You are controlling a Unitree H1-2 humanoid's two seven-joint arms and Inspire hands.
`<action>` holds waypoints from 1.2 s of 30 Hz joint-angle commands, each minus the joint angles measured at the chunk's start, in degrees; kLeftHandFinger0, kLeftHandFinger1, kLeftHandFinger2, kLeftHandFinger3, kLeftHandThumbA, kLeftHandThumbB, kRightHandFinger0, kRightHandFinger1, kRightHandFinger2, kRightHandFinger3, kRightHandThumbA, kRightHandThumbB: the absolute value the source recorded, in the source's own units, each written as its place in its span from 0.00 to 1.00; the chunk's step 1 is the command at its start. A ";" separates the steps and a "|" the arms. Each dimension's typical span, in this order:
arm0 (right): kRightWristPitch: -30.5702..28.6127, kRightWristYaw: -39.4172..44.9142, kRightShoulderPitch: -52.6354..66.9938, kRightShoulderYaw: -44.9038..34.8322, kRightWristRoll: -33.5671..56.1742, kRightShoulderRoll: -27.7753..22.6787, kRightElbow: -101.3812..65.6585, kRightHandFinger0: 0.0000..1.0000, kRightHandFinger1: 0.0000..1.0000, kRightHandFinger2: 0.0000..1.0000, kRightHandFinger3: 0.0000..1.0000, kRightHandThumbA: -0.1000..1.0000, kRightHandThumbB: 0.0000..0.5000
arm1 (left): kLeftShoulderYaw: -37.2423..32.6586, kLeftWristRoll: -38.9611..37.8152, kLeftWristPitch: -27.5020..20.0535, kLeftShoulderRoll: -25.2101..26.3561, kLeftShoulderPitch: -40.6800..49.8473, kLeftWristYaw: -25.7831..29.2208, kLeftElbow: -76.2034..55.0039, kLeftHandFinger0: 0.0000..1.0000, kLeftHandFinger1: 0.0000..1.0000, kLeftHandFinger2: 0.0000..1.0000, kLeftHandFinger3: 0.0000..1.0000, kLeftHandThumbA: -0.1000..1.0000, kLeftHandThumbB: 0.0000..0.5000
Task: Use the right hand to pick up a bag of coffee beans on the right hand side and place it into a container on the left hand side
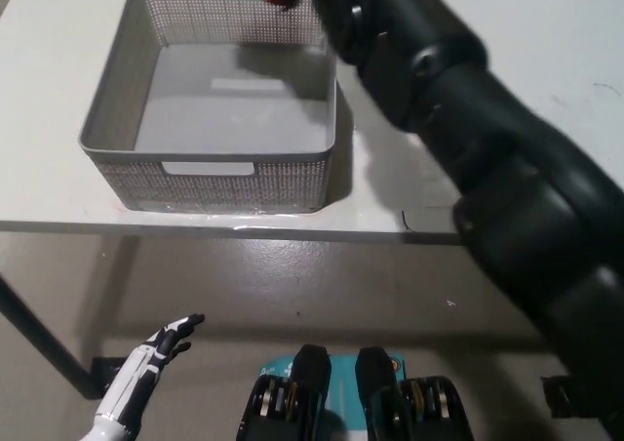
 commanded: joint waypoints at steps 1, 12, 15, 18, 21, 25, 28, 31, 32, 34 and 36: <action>-0.82 -3.30 -6.23 -0.99 1.23 0.63 -0.70 0.00 0.19 0.70 0.72 0.00 0.46 | -0.85 1.09 -0.95 0.95 -1.58 -0.41 -2.07 1.00 1.00 1.00 1.00 1.00 0.38; 1.75 -0.53 -4.50 -1.77 1.80 2.15 -0.01 0.03 0.07 0.39 0.44 0.00 0.91 | -1.41 1.88 0.07 1.67 -2.97 -0.54 -3.51 1.00 1.00 1.00 1.00 1.00 0.37; 4.93 1.02 -4.37 -1.10 0.94 1.67 0.31 0.08 0.20 0.54 0.75 0.32 0.68 | -1.66 1.73 -0.17 2.12 -3.05 -0.82 -3.72 1.00 1.00 1.00 1.00 1.00 0.33; 5.03 8.81 -4.33 -2.82 3.30 0.60 0.40 1.00 1.00 1.00 1.00 0.80 0.92 | -2.02 1.91 -0.43 2.44 -3.14 -0.94 -3.76 1.00 1.00 1.00 1.00 1.00 0.32; 5.04 10.64 -3.99 -2.37 2.60 -0.64 0.17 1.00 1.00 1.00 1.00 0.95 0.99 | -2.45 1.87 -1.12 2.99 -3.63 -1.36 -3.15 1.00 1.00 1.00 1.00 1.00 0.28; 5.17 12.21 -3.75 -1.98 2.33 -1.85 -0.09 1.00 1.00 1.00 1.00 1.00 0.96 | -2.36 1.03 0.67 2.71 -3.88 -1.49 -3.10 1.00 1.00 1.00 1.00 1.00 0.39; 5.28 13.14 -3.59 -1.93 2.32 -2.69 -0.28 1.00 1.00 1.00 1.00 1.00 0.98 | -2.19 0.95 -0.01 2.56 -3.96 -1.49 -2.60 1.00 1.00 1.00 1.00 1.00 0.36; 5.11 13.72 -3.44 -1.96 2.38 -3.47 -0.47 1.00 1.00 1.00 1.00 1.00 0.99 | -2.12 0.96 0.14 2.40 -4.16 -1.49 -2.28 1.00 1.00 1.00 1.00 1.00 0.39; 5.13 13.89 -3.46 -1.98 2.41 -3.71 -0.52 1.00 1.00 1.00 1.00 1.00 1.00 | -2.08 0.56 0.57 2.35 -4.26 -1.74 -2.27 1.00 1.00 1.00 1.00 1.00 0.41; 5.05 14.06 -3.44 -1.92 2.37 -4.08 -0.62 1.00 1.00 1.00 1.00 1.00 1.00 | -2.09 0.68 0.65 2.34 -4.24 -1.75 -2.34 1.00 1.00 1.00 1.00 1.00 0.42; 4.35 14.12 -3.23 -2.03 2.51 -5.10 -0.97 1.00 1.00 1.00 1.00 1.00 0.96 | -2.30 1.10 0.45 2.12 -4.25 -1.65 -2.15 1.00 1.00 1.00 1.00 1.00 0.39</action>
